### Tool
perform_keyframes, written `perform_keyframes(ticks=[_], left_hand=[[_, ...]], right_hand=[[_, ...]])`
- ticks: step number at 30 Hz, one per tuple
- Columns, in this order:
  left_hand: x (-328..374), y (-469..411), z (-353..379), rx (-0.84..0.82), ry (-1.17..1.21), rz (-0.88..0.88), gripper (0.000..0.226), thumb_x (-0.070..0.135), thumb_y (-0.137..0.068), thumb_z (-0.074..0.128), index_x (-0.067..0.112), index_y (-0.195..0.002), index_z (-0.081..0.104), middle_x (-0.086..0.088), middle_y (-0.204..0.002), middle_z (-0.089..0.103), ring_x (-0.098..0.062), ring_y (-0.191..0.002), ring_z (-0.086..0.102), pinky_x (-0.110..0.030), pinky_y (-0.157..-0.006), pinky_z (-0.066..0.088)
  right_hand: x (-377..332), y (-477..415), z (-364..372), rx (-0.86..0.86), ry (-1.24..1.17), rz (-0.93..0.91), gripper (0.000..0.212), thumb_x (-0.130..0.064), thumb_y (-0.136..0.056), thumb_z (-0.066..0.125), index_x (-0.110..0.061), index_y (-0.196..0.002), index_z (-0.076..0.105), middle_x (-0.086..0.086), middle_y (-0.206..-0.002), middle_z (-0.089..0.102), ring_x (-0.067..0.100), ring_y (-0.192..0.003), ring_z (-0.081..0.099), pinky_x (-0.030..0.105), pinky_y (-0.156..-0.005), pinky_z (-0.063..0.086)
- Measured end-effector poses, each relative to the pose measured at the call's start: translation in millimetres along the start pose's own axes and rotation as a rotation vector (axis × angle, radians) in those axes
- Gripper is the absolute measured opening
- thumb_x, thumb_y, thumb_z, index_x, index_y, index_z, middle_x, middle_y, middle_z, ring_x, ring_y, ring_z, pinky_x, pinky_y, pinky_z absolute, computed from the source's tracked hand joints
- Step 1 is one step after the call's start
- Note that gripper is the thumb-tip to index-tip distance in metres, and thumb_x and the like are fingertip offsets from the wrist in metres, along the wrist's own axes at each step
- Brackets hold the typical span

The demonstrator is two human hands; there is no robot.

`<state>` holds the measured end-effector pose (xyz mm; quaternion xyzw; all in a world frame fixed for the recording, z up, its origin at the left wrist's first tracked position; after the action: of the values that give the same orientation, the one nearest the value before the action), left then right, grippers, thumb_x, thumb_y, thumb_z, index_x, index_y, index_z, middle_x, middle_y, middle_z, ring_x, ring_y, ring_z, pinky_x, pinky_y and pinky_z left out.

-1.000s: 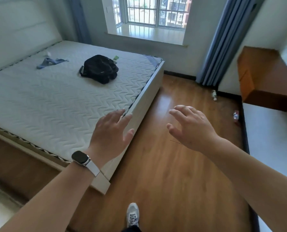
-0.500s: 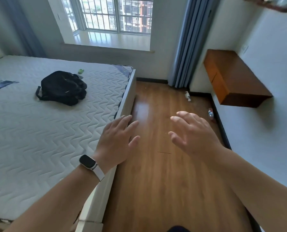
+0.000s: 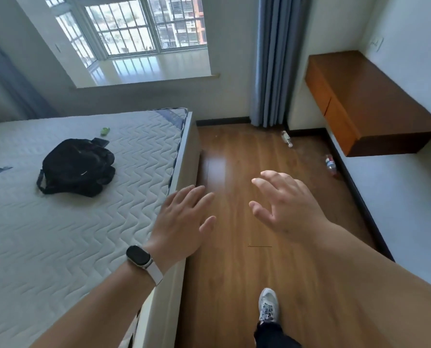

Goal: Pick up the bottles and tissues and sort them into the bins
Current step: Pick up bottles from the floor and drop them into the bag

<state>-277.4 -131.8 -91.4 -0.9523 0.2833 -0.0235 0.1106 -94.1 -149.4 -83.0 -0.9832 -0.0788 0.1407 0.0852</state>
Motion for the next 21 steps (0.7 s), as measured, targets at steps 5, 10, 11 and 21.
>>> perform_keyframes(ticks=[5,10,11,21], left_hand=[[-0.8,-94.7,13.9,-0.016,0.017,0.003,0.047,0.046,-0.09,0.045,0.023,-0.129,0.056,-0.002,-0.136,0.056,-0.024,-0.129,0.049,-0.042,-0.104,0.038],[10.2,-173.2,24.5,0.033,0.056,0.022,0.044,0.043,-0.088,0.052,0.023,-0.127,0.058,0.002,-0.133,0.058,-0.024,-0.127,0.05,-0.04,-0.103,0.036],[11.6,-184.4,27.3,0.034,0.06,0.028,0.044,0.043,-0.088,0.053,0.023,-0.127,0.057,0.001,-0.133,0.058,-0.024,-0.128,0.049,-0.04,-0.103,0.037],[-18.7,-309.4,61.3,0.088,0.111,0.107,0.036,0.042,-0.09,0.05,0.022,-0.118,0.061,0.002,-0.126,0.061,-0.02,-0.121,0.051,-0.038,-0.097,0.042]], right_hand=[[64.8,-70.0,-6.9,-0.002,-0.005,0.012,0.057,-0.055,-0.087,0.038,-0.019,-0.128,0.057,0.006,-0.134,0.053,0.027,-0.122,0.05,0.046,-0.097,0.041],[124.0,-123.0,-14.1,-0.042,-0.004,0.053,0.064,-0.059,-0.087,0.03,-0.021,-0.134,0.052,0.004,-0.142,0.047,0.025,-0.131,0.041,0.044,-0.105,0.032],[130.2,-131.4,-17.0,-0.035,-0.008,0.06,0.065,-0.059,-0.087,0.029,-0.022,-0.136,0.05,0.003,-0.143,0.045,0.024,-0.132,0.039,0.043,-0.105,0.03],[194.5,-229.3,-12.4,0.024,0.056,0.105,0.055,-0.054,-0.09,0.038,-0.019,-0.129,0.055,0.004,-0.134,0.052,0.026,-0.124,0.046,0.044,-0.098,0.038]])
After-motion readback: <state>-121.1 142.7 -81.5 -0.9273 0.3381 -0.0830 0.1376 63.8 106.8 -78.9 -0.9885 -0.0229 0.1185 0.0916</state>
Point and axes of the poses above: each hand's wrist, its own y-axis away from the middle knuckle, its own z-axis out of the palm, x = y × z, the point moved 10 cm from there along -y, towards the middle knuckle
